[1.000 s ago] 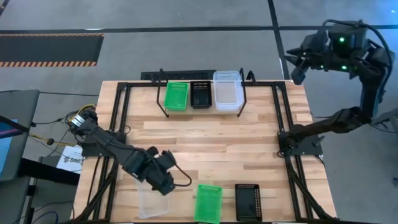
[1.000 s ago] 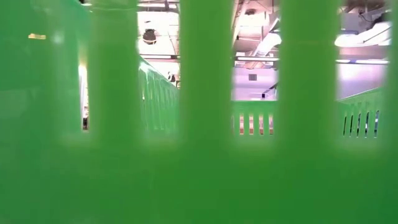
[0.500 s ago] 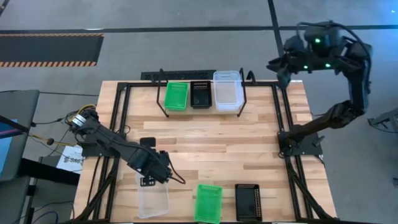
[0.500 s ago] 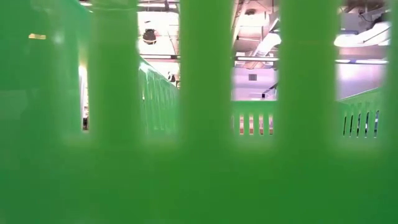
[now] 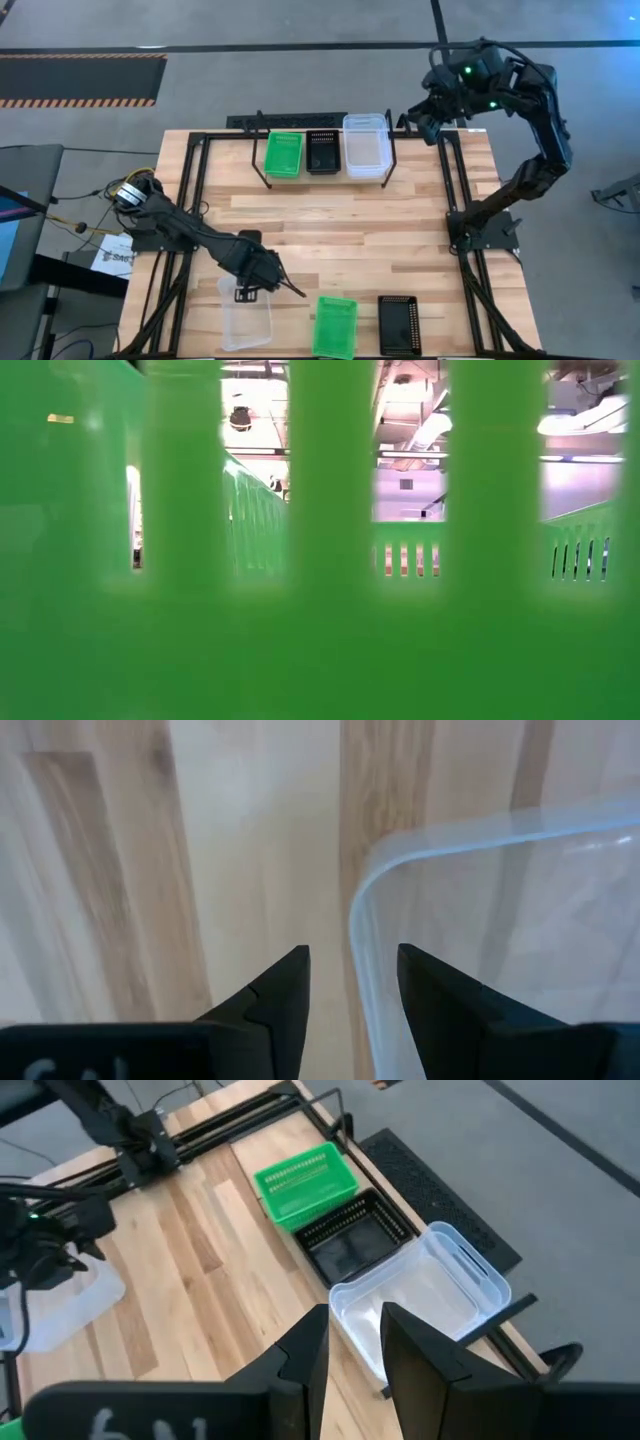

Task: Stack baskets on shelf by color
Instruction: Stack the transparent bin into the transparent bin on the shelf

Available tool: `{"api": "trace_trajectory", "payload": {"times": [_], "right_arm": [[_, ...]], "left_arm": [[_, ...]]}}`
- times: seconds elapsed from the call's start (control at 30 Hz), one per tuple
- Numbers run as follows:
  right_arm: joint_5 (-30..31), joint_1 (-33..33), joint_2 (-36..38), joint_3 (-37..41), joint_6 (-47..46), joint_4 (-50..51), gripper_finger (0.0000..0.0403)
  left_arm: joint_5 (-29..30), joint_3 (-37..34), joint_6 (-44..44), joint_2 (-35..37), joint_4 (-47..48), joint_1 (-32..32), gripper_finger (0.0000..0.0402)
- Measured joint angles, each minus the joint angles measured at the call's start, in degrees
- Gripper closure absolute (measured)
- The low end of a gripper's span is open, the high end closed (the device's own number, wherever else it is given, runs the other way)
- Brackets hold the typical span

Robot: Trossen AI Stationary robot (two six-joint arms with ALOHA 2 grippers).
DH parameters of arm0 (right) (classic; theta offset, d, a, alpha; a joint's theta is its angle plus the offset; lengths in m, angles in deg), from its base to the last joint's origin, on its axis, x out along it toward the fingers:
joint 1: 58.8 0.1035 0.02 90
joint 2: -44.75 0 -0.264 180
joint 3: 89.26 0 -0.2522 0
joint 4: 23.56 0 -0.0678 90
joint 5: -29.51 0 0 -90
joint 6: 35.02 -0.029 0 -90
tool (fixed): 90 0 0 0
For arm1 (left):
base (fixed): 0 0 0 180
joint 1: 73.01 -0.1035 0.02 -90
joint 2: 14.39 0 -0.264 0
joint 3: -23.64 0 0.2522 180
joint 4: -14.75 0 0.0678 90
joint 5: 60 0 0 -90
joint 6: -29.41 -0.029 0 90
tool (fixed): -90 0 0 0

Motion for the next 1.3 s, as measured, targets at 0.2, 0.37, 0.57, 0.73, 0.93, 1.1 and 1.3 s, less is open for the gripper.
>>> {"api": "trace_trajectory", "payload": {"times": [0.2, 0.37, 0.57, 0.73, 0.93, 1.1, 1.3], "right_arm": [[-0.1, 2.3, 0.2, 0.0, 0.0, -0.8, 0.0291], [-0.1, 3.2, 0.3, -0.2, 0.4, -0.8, 0.0291], [-0.1, 3.2, 0.3, -0.2, 0.7, -0.8, 0.0291], [-0.1, 3.2, 0.3, -0.2, 0.9, -0.8, 0.0294], [0.1, 3.2, 0.1, -0.2, 1.4, -0.7, 0.0343], [2.1, 3.2, 0.1, -0.2, 1.3, -1.1, 0.0395], [10.2, 3.2, -0.6, -0.2, -0.6, -1.2, 0.0398]], "left_arm": [[0.2, -0.2, -1.2, 0.0, -2.6, -1.9, 0.0262], [-0.4, -1.8, -2.2, -0.5, -4.1, -3.6, 0.0262], [-6.7, -9.0, -0.4, -0.5, -12.3, -3.7, 0.0262], [-4.3, -10.3, 0.3, -0.5, -14.1, -4.4, 0.0282], [-6.1, -10.2, -4.9, -0.5, -16.3, -7.4, 0.0391], [2.9, -4.2, -10.5, 0.5, -14.6, -12.2, 0.0399], [23.9, 10.1, -18.8, 4.6, -16.0, -21.8, 0.0401]]}}
